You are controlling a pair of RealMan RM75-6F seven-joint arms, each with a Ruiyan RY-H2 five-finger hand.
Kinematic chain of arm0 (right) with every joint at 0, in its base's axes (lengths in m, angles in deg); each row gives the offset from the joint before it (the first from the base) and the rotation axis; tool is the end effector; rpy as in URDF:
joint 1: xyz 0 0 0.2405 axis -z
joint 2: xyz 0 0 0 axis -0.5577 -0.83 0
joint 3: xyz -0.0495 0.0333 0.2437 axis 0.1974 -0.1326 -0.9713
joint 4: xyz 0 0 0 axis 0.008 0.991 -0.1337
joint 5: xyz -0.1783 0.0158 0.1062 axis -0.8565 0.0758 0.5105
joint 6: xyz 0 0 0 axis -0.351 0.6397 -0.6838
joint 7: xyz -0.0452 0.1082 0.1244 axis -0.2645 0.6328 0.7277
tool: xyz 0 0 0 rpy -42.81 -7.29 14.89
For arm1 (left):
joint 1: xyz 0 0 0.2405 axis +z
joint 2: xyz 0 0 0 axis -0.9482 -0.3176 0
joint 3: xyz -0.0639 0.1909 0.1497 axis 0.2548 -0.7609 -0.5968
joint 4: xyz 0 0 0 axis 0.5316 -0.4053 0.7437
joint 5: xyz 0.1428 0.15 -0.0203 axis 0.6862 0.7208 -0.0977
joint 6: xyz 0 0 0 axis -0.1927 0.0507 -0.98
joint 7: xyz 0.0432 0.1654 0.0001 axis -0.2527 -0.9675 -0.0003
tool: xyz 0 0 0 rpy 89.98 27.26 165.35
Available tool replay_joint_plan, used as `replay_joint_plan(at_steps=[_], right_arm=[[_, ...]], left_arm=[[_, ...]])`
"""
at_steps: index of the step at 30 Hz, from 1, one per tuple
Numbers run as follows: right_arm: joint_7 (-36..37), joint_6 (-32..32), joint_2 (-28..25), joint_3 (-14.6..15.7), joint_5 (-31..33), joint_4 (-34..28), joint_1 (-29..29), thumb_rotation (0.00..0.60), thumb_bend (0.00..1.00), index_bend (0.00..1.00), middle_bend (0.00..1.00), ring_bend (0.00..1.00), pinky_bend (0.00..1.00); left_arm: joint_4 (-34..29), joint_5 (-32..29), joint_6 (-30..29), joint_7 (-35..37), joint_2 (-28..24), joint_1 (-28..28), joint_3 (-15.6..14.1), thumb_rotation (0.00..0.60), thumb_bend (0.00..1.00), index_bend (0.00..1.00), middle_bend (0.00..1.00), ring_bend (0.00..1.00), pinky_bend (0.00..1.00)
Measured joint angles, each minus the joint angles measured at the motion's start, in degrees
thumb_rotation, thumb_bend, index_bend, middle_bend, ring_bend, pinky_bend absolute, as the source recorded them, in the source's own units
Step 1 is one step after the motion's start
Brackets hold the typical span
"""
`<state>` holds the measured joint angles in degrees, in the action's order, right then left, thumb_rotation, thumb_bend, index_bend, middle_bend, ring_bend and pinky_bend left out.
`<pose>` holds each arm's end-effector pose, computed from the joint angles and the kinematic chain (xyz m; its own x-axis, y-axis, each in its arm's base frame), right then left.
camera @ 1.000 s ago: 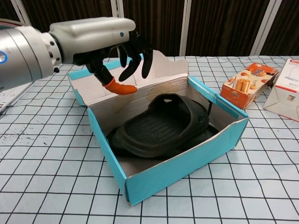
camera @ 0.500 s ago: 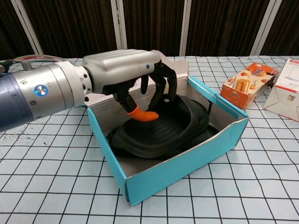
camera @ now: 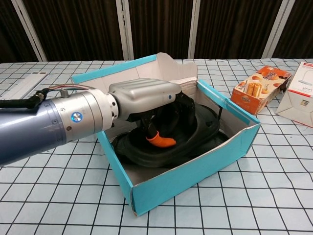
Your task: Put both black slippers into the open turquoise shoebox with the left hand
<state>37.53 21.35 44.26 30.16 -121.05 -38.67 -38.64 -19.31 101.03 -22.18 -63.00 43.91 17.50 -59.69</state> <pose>-0.3735 -0.2073 0.1903 0.1734 -0.1302 0.9762 -0.9542 0.2234 0.1992 -0.0118 0.3046 -0.0878 0.4977 0.2747 0.8227 0.6758 -0.7174 -0.1693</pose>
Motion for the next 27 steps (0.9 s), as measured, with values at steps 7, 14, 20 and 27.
replay_joint_plan(at_steps=[7, 14, 20, 27], right_arm=[[-0.1, -0.2, 0.0, 0.0, -0.1, -0.1, -0.1, 0.6, 0.23, 0.17, 0.26, 0.34, 0.37], [0.0, 0.0, -0.2, 0.0, -0.1, -0.3, 0.0, 0.6, 0.23, 0.17, 0.26, 0.34, 0.37], [-0.1, 0.1, -0.2, 0.0, -0.2, -0.4, 0.1, 0.6, 0.23, 0.17, 0.26, 0.34, 0.37], [-0.3, 0.1, -0.2, 0.0, -0.2, -0.5, 0.1, 0.6, 0.23, 0.17, 0.26, 0.34, 0.37]], left_arm=[[1.3, -3.4, 0.9, -2.7, 1.2, -0.3, -0.3, 0.6, 0.39, 0.36, 0.57, 0.33, 0.43], [1.8, -5.4, 2.1, -4.1, 1.6, -0.5, -1.4, 0.6, 0.39, 0.37, 0.59, 0.34, 0.43], [2.7, -6.7, 2.7, -4.0, 2.1, -0.6, -1.6, 0.6, 0.39, 0.36, 0.58, 0.34, 0.43], [4.8, -8.2, 3.3, -4.7, 3.6, -1.0, -1.7, 0.6, 0.39, 0.34, 0.57, 0.34, 0.43]])
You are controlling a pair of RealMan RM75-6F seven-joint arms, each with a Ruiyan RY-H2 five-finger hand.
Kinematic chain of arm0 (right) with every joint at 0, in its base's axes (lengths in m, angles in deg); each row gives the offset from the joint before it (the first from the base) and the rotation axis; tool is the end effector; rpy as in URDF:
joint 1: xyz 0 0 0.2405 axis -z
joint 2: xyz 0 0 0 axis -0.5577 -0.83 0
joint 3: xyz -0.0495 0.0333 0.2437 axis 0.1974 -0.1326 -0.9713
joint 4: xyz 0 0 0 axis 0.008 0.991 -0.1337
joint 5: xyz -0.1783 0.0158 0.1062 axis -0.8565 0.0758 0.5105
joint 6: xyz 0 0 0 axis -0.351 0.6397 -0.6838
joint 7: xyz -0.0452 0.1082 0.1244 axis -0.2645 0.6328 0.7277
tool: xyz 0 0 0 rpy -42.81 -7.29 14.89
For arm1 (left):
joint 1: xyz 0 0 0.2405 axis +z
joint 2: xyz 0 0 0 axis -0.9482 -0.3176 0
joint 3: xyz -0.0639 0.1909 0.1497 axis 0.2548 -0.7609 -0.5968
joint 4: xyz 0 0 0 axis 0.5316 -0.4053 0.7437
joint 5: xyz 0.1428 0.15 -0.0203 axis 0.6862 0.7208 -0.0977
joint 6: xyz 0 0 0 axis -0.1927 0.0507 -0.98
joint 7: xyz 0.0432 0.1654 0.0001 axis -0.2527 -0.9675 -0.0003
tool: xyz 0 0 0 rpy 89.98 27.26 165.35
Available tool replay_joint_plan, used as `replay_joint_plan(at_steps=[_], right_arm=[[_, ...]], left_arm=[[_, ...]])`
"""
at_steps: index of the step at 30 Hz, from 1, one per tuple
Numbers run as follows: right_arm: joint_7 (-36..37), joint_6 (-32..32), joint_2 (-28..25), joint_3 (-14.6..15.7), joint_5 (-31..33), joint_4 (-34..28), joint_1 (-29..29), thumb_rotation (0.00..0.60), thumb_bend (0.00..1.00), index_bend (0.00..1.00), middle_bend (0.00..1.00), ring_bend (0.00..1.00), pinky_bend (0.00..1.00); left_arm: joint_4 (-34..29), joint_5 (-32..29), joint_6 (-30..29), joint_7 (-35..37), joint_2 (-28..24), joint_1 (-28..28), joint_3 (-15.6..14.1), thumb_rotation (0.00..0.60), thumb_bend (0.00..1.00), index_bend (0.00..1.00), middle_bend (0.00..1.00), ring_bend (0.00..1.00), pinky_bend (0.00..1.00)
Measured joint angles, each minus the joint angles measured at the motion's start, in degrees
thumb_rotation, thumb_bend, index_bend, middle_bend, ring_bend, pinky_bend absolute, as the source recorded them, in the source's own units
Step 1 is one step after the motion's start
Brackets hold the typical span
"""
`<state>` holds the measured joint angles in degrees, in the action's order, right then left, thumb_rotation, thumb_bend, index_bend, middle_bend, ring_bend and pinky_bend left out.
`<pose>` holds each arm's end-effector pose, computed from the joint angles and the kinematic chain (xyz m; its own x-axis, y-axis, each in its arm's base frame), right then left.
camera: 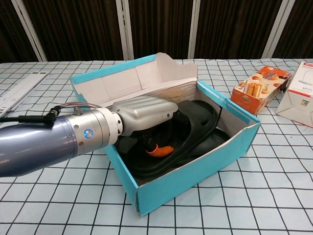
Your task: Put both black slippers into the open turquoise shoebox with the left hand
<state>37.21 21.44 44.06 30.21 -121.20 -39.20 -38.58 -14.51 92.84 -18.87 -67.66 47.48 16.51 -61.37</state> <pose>-0.3717 -0.2067 0.1899 0.1740 -0.1328 0.9758 -0.9546 0.2203 0.2002 -0.0347 0.3067 -0.1189 0.5716 0.3419 0.7459 0.7014 -0.6753 -0.2280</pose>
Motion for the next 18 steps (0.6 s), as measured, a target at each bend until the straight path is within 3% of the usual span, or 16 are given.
replay_joint_plan(at_steps=[8, 18], right_arm=[[0.1, 0.0, -0.1, -0.1, 0.3, 0.0, 0.1, 0.6, 0.23, 0.17, 0.26, 0.34, 0.37], [0.1, 0.1, -0.1, -0.1, 0.2, -0.1, 0.1, 0.6, 0.23, 0.17, 0.26, 0.34, 0.37]], left_arm=[[2.0, -1.6, 0.9, -0.8, 1.5, -0.6, -0.3, 0.6, 0.39, 0.34, 0.57, 0.34, 0.43], [-2.2, 0.6, -1.5, -1.2, -0.9, -0.7, 0.9, 0.6, 0.39, 0.33, 0.56, 0.33, 0.43]])
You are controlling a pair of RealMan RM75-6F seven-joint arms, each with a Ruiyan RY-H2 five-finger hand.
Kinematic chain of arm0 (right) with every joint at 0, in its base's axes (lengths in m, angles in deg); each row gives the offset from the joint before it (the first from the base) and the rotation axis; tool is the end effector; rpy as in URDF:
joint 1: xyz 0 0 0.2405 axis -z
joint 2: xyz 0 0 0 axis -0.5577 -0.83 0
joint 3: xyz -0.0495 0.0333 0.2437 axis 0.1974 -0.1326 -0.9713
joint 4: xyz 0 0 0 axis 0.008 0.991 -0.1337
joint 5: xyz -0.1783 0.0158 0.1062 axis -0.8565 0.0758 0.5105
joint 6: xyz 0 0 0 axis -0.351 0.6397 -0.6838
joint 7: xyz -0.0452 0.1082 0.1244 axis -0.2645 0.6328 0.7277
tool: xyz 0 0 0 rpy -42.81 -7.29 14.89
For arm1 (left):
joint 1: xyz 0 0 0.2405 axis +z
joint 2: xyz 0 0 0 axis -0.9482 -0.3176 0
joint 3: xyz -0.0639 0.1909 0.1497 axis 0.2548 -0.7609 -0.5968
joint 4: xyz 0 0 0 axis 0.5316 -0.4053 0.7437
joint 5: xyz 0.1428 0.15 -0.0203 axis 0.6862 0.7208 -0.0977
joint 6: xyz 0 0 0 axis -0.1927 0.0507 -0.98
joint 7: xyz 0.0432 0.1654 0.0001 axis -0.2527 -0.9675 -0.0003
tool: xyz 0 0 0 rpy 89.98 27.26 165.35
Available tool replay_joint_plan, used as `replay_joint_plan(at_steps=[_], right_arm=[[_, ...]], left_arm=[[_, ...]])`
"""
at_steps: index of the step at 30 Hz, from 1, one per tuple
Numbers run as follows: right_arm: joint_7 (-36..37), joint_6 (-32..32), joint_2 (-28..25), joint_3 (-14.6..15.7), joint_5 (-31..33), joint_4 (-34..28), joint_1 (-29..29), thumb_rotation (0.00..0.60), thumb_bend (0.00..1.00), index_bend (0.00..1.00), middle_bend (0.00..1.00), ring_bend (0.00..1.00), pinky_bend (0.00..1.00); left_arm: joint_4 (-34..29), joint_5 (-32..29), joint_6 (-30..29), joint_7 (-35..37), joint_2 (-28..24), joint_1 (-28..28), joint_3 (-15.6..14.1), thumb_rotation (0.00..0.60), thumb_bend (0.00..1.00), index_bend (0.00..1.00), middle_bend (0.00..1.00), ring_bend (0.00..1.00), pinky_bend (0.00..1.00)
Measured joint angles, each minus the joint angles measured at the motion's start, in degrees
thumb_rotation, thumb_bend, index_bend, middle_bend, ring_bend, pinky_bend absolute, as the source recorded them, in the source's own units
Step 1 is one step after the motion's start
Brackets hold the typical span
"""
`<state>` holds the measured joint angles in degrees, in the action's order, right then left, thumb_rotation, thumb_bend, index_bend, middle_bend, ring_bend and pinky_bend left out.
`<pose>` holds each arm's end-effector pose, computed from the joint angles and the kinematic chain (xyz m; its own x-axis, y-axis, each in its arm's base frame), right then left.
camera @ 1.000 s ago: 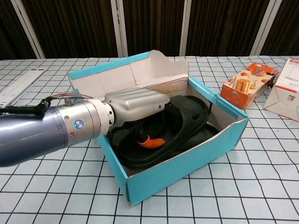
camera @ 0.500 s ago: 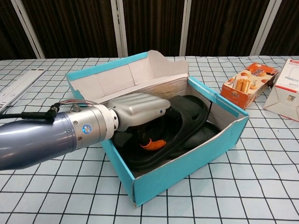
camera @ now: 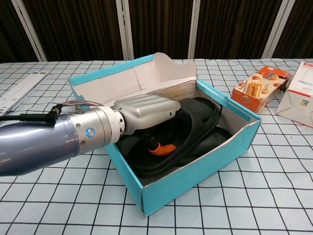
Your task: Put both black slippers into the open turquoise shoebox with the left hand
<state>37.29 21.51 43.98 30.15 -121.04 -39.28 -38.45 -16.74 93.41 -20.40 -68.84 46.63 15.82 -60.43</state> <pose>-0.3721 -0.2061 0.1907 0.1721 -0.1297 0.9765 -0.9542 0.2243 0.1979 -0.0209 0.3066 -0.1094 0.5621 0.3055 0.7686 0.6858 -0.6915 -0.2267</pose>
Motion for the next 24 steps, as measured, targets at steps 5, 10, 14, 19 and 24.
replay_joint_plan(at_steps=[5, 10, 14, 19, 24], right_arm=[[-0.1, 0.0, -0.1, 0.0, 0.0, -0.1, 0.0, 0.6, 0.23, 0.17, 0.26, 0.34, 0.37], [-0.4, -0.2, 0.0, 0.0, 0.1, -0.2, -0.1, 0.6, 0.23, 0.17, 0.26, 0.34, 0.37], [-0.5, -0.4, 0.0, -0.1, 0.4, -0.2, -0.2, 0.6, 0.23, 0.17, 0.26, 0.34, 0.37], [-0.5, -0.6, 0.1, -0.1, 0.4, -0.2, -0.2, 0.6, 0.23, 0.17, 0.26, 0.34, 0.37], [-0.5, -0.5, 0.1, -0.1, 0.4, -0.2, -0.2, 0.6, 0.23, 0.17, 0.26, 0.34, 0.37]], left_arm=[[-3.7, 0.2, -1.1, -1.5, -2.9, 0.1, 0.2, 0.6, 0.39, 0.32, 0.55, 0.32, 0.42], [-7.0, 0.0, -1.8, -2.8, -5.5, 0.1, 0.4, 0.6, 0.39, 0.31, 0.53, 0.31, 0.42], [-9.5, -0.2, -2.5, -4.3, -7.3, 0.1, 0.2, 0.6, 0.39, 0.3, 0.53, 0.31, 0.42], [-12.8, -1.6, -2.8, -5.7, -9.6, 0.0, -0.2, 0.6, 0.39, 0.29, 0.51, 0.3, 0.42], [-16.7, -2.2, -3.4, -5.0, -11.6, 0.3, 0.1, 0.6, 0.39, 0.29, 0.51, 0.3, 0.42]])
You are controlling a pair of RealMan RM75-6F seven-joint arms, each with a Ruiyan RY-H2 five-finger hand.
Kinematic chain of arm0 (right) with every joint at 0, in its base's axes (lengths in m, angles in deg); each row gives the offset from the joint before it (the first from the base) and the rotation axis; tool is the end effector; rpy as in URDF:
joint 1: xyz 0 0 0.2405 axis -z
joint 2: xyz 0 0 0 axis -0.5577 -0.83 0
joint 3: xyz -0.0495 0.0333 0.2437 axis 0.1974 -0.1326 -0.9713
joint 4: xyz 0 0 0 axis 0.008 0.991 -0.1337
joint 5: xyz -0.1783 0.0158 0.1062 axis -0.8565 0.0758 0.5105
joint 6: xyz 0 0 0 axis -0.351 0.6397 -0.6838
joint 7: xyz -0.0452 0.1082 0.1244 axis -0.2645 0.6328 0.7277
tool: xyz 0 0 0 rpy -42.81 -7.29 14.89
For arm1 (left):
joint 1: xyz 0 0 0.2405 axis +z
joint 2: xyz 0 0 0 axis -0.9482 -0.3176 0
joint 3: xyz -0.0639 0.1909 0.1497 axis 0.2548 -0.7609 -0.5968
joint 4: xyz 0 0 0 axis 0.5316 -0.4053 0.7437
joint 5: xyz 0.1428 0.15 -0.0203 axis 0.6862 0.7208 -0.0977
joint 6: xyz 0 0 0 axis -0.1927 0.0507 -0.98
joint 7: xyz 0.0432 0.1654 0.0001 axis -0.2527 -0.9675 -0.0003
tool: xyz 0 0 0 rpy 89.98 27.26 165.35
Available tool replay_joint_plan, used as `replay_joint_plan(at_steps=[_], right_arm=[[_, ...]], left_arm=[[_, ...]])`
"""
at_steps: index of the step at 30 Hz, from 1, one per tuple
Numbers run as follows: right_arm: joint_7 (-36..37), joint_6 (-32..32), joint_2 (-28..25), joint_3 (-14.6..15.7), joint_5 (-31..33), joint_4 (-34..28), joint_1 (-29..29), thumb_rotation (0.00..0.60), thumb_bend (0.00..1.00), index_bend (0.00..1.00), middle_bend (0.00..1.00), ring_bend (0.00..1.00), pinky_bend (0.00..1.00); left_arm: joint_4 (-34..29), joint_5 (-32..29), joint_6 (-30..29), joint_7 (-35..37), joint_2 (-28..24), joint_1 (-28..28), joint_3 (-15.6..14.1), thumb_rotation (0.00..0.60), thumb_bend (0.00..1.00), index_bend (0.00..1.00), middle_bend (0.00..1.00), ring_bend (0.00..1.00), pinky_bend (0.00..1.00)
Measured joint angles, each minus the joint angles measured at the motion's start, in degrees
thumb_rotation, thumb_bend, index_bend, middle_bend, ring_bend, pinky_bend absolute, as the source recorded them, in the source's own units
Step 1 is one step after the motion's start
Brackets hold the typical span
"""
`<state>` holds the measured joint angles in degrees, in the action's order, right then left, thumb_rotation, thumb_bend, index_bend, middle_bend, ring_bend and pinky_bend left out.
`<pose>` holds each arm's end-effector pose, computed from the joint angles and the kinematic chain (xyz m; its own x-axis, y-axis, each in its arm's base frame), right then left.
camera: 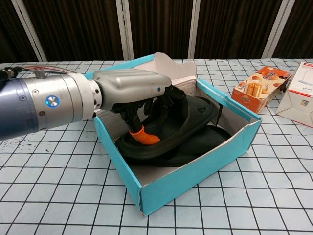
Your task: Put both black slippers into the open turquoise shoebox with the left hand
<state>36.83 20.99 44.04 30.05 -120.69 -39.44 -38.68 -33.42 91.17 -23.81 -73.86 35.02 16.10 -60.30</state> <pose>-0.3721 -0.2075 0.1893 0.1731 -0.1352 0.9756 -0.9530 0.2273 0.2006 -0.0083 0.2928 -0.0518 0.5574 0.2734 0.7839 0.6668 -0.7100 -0.2265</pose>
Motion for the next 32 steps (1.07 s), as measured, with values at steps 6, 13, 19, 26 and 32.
replay_joint_plan(at_steps=[6, 13, 19, 26, 32], right_arm=[[0.1, 0.0, 0.2, -0.1, 0.1, 0.4, 0.0, 0.6, 0.23, 0.17, 0.26, 0.34, 0.37], [-0.7, 1.2, 0.8, -0.3, -0.5, 0.6, 0.0, 0.6, 0.23, 0.17, 0.26, 0.34, 0.37], [-3.8, 3.3, 1.8, -0.8, -0.5, 0.6, 0.3, 0.6, 0.23, 0.17, 0.26, 0.34, 0.37], [-9.1, 5.8, 3.4, -1.3, -0.3, 0.4, 0.5, 0.6, 0.23, 0.17, 0.26, 0.33, 0.37], [-11.8, 6.6, 4.0, -1.3, -0.8, 0.2, 0.4, 0.6, 0.23, 0.17, 0.26, 0.33, 0.37]], left_arm=[[-7.2, 1.2, -2.0, 2.8, -4.4, 1.3, 1.1, 0.6, 0.39, 0.29, 0.45, 0.29, 0.41], [-18.5, 5.6, -7.3, 2.3, -16.8, 6.3, -1.0, 0.6, 0.39, 0.18, 0.21, 0.26, 0.4], [-21.0, 17.7, -21.8, -6.7, -27.8, 19.8, -10.9, 0.6, 0.39, 0.12, 0.12, 0.11, 0.3], [-2.0, 23.2, -37.0, 1.6, -23.0, 33.6, -14.3, 0.6, 0.39, 0.11, 0.1, 0.07, 0.26], [14.0, 19.7, -38.5, 14.5, -17.6, 40.5, -13.2, 0.6, 0.39, 0.09, 0.1, 0.07, 0.26]])
